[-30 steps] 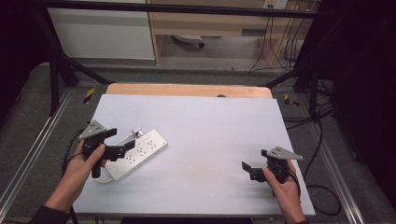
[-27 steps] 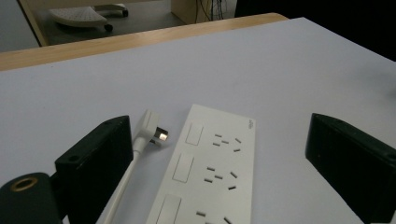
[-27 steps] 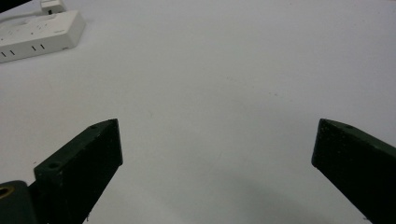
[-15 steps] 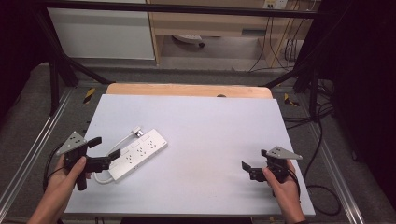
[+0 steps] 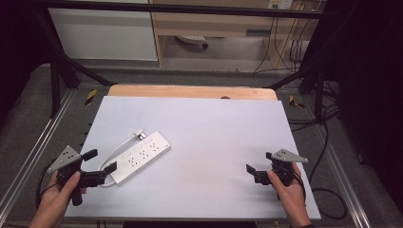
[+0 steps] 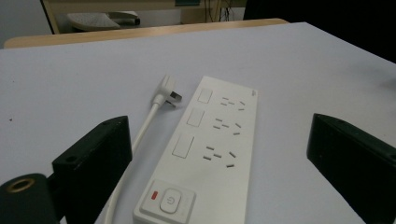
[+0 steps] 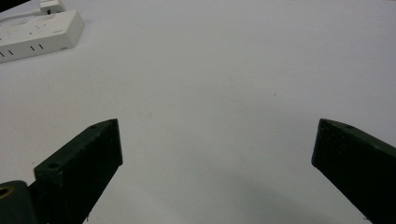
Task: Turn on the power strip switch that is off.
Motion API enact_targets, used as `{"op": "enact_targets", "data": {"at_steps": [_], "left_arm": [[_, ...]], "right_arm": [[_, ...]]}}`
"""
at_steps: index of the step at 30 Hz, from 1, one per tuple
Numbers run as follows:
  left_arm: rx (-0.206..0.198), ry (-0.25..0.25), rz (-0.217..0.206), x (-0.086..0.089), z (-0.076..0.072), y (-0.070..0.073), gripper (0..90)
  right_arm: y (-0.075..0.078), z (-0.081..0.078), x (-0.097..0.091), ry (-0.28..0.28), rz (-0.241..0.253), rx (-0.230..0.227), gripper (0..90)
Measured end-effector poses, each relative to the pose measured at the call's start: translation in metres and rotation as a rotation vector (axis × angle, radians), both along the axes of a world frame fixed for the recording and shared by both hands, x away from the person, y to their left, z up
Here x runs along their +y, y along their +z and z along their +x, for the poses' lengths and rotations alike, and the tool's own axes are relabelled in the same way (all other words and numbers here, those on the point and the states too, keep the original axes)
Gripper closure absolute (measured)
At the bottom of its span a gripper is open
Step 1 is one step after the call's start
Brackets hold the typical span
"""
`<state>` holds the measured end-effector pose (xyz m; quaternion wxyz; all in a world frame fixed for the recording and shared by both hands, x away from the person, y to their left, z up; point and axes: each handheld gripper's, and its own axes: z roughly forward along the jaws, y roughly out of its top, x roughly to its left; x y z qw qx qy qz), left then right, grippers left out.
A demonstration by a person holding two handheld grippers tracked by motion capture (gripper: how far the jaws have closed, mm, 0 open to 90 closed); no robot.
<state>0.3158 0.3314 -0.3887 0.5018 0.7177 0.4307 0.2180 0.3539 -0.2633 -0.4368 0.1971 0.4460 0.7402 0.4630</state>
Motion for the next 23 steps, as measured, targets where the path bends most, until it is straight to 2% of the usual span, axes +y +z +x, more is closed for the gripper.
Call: {"op": "enact_targets", "data": {"at_steps": [5,13,15,17,20,23], "left_arm": [[0.001,0.004,-0.005,0.004,-0.008,-0.009,6.7],[0.011,0.041,-0.017,0.011,-0.016,-0.027,7.5],[0.008,0.047,0.000,0.011,-0.018,-0.030,7.6],[0.008,0.043,0.019,0.009,-0.020,-0.033,7.6],[0.015,0.032,0.031,0.007,-0.022,-0.037,7.5],[0.030,0.030,0.025,0.003,-0.023,-0.041,7.7]], "right_arm": [[0.000,0.000,0.000,-0.002,-0.001,0.001,2.3],[-0.002,0.002,-0.001,-0.007,-0.013,0.006,2.3],[-0.003,0.002,-0.002,-0.015,-0.020,0.020,2.3],[-0.006,0.003,-0.003,-0.035,-0.049,0.049,2.7],[-0.010,0.004,-0.005,-0.072,-0.104,0.091,2.9],[-0.014,0.007,-0.006,-0.090,-0.113,0.120,2.9]]}}
